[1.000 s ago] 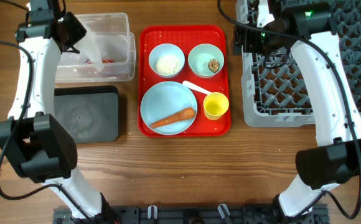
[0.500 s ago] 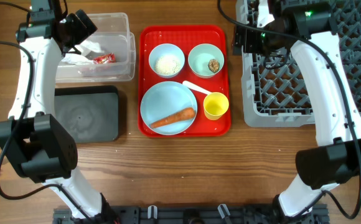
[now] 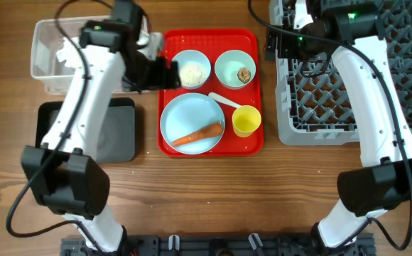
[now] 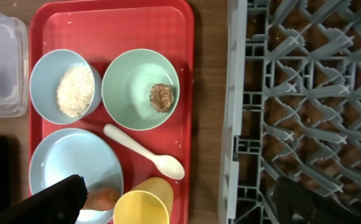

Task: Sort waste into correct bins and load items into the dishwasher rack
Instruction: 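Grasp the orange carrot on the plate with the left gripper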

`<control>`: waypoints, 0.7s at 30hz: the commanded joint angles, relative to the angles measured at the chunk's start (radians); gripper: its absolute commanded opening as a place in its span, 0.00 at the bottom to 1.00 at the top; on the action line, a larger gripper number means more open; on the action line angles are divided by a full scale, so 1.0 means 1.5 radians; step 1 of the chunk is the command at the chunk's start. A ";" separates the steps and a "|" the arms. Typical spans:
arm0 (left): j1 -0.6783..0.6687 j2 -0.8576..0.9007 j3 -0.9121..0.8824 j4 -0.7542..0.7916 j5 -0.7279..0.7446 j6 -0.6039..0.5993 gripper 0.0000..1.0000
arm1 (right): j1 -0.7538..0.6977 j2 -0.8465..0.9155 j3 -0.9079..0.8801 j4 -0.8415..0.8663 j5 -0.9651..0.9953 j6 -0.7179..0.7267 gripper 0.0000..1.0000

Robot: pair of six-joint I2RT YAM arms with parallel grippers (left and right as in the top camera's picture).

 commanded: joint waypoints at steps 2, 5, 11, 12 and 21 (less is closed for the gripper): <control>-0.115 -0.008 -0.080 -0.009 -0.022 0.108 0.95 | 0.000 -0.006 0.005 0.001 0.022 -0.004 1.00; -0.161 -0.008 -0.154 0.052 -0.022 0.142 0.96 | 0.000 -0.006 0.005 0.001 0.022 -0.004 1.00; -0.181 -0.008 -0.315 0.249 -0.027 0.192 0.93 | 0.000 -0.006 0.005 -0.004 0.022 -0.004 1.00; -0.181 -0.008 -0.335 0.278 -0.027 0.192 0.93 | 0.000 -0.006 0.005 -0.004 0.022 -0.004 1.00; -0.181 -0.007 -0.467 0.475 -0.030 0.150 0.42 | 0.000 -0.006 0.005 -0.019 0.022 -0.004 1.00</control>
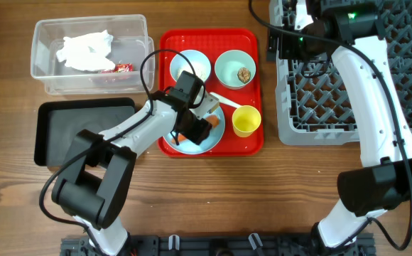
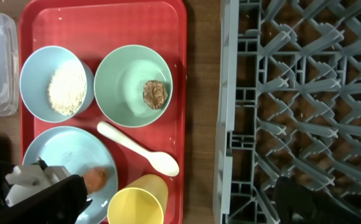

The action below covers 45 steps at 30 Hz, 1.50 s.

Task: Sort waste into correct bins and load items into the dishwasher rack
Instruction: 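Grasp the orange carrot on the plate with the left gripper, then move the carrot onto the black tray and release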

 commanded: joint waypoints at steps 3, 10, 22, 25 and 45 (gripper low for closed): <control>-0.001 0.000 -0.034 0.000 -0.013 -0.123 0.25 | 0.000 -0.006 0.005 -0.010 0.011 -0.003 0.99; -0.001 -0.027 0.009 -0.018 -0.013 -0.286 0.06 | 0.000 -0.006 0.005 -0.007 0.011 -0.002 1.00; 0.177 -0.315 0.120 -0.405 -0.215 -0.527 0.04 | 0.000 -0.006 0.005 -0.007 0.011 -0.002 1.00; 0.247 -0.312 0.068 -0.410 -0.238 -0.543 0.04 | 0.000 -0.006 0.005 -0.003 0.011 -0.002 1.00; 0.475 -0.229 -0.236 0.082 -0.239 -0.691 0.88 | 0.000 -0.006 0.005 0.001 0.011 -0.002 1.00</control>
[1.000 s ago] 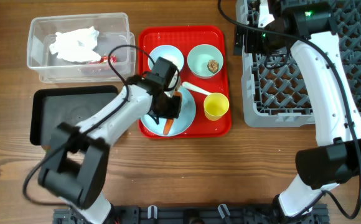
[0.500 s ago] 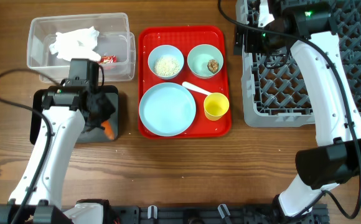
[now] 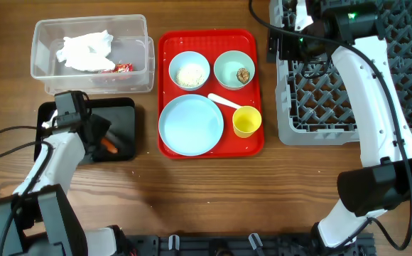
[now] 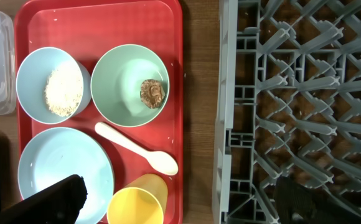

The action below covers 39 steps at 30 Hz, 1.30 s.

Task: Sort waste into correct bins and load items into the dishwasher rack
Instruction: 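Move the carrot onto the black tray and release, then grasp the yellow cup on the red tray with the left gripper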

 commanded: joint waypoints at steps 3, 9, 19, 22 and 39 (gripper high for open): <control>0.004 -0.053 0.014 -0.004 0.019 0.025 0.90 | 0.000 -0.006 0.005 0.003 -0.009 -0.002 1.00; 0.001 -0.240 0.051 -0.004 0.297 0.260 0.90 | 0.012 -0.006 0.004 -0.045 -0.129 -0.006 0.99; -0.208 -0.232 0.051 -0.005 0.254 0.330 0.98 | 0.047 -0.006 -0.075 -0.092 -0.127 -0.002 0.92; -0.226 -0.231 0.051 -0.002 0.258 0.365 1.00 | 0.051 -0.006 -0.175 -0.053 -0.161 -0.003 0.86; -0.501 0.271 0.506 -0.276 0.219 0.428 0.99 | -0.131 -0.127 -0.078 -0.016 -0.149 -0.022 0.84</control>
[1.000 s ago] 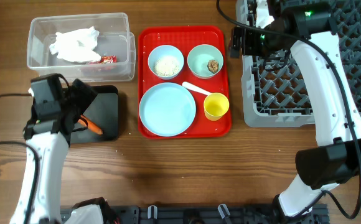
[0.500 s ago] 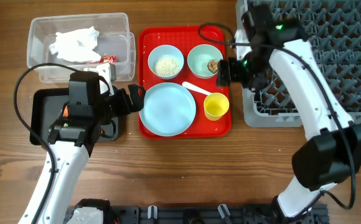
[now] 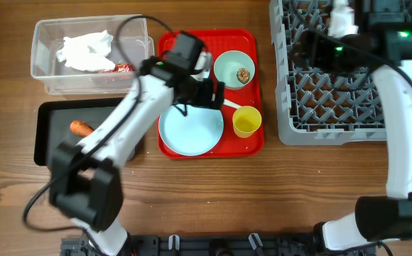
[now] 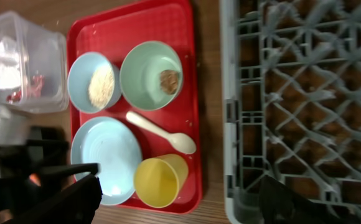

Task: Sort waste into correct bins and load items into the dishwasher rack
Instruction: 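Grasp the yellow cup on the red tray with the left gripper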

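Observation:
A carrot (image 3: 82, 128) lies in the black tray (image 3: 57, 146) at the left. On the red tray (image 3: 256, 43) stand a blue bowl of rice (image 4: 93, 84), a green bowl (image 4: 150, 74) with a brown scrap, a white spoon (image 4: 162, 132), a yellow cup (image 3: 246, 121) and a bare blue plate (image 3: 190, 131). My left gripper (image 3: 217, 92) reaches over the tray between the bowls and the plate; its fingers look apart and hold nothing. My right gripper (image 4: 179, 186) hangs wide open high above the rack's left edge.
The grey dishwasher rack (image 3: 334, 107) fills the right side. A clear bin (image 3: 50, 82) at the back left holds white tissue (image 3: 85, 50) and a red wrapper. My left arm crosses above the black tray and the tray's left half.
The carrot has been let go and lies in the black tray. My left gripper has gone from that tray to over the red tray. My right arm has shifted right, higher over the rack.
The carrot first lay on the blue plate while my left gripper was by the clear bin. Then the gripper was at the carrot on the plate. Later it held the carrot over the black tray. Now the carrot rests there and the plate is bare.

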`<control>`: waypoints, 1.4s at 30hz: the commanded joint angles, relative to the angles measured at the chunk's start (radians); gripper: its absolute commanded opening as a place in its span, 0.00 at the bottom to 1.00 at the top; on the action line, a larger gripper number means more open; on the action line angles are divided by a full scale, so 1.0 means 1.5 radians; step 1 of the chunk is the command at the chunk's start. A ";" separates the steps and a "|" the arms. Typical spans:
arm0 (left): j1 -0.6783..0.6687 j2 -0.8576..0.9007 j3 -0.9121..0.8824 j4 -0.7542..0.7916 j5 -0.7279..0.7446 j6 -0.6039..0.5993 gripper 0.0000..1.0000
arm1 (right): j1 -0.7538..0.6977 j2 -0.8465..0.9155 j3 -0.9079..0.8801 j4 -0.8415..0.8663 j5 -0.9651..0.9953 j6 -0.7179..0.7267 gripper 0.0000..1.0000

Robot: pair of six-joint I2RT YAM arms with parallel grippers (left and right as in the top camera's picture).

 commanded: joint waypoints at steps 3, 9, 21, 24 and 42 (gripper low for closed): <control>-0.077 0.079 0.017 0.027 -0.002 0.038 1.00 | -0.014 -0.001 0.007 -0.011 0.004 -0.020 0.84; -0.083 0.081 0.017 0.066 -0.009 0.035 0.98 | -0.014 -0.001 0.007 -0.011 0.004 -0.020 0.84; -0.048 0.081 0.126 -0.013 -0.011 0.095 0.97 | -0.014 -0.001 0.007 -0.012 0.004 -0.031 0.84; -0.070 0.104 0.125 -0.050 -0.011 0.137 0.96 | -0.014 -0.001 0.006 -0.011 0.004 -0.033 0.85; -0.114 0.190 0.136 -0.046 -0.014 0.139 0.34 | -0.014 -0.001 0.005 -0.011 0.004 -0.036 0.85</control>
